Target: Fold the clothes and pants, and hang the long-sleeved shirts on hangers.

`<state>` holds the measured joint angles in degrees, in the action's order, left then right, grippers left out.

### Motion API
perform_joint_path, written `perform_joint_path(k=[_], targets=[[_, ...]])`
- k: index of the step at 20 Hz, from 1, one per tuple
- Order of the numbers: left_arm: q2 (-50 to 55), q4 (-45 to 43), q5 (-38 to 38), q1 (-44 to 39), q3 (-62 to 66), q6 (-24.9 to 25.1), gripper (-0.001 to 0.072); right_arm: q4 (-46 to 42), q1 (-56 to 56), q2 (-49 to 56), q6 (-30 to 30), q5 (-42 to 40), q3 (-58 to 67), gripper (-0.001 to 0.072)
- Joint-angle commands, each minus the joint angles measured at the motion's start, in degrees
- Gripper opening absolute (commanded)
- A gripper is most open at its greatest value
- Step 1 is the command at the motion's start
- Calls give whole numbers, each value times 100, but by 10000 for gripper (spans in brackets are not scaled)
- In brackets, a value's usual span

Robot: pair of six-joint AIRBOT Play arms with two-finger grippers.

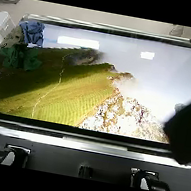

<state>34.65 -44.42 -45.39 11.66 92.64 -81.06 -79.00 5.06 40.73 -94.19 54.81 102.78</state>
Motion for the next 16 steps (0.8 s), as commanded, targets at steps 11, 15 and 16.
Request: perform_joint_path(k=[11,15,16], targets=[[326,-470,-619,-61,-4837,4,25,2741,-1633,3335,350,3204,-643,36],[345,-551,-566,-96,-5200,4,26,2411,-3580,3847,177,1541,-1939,38],[358,-568,-503,-96,-5200,4,26,2483,-4041,4085,111,1069,-2157,38]])
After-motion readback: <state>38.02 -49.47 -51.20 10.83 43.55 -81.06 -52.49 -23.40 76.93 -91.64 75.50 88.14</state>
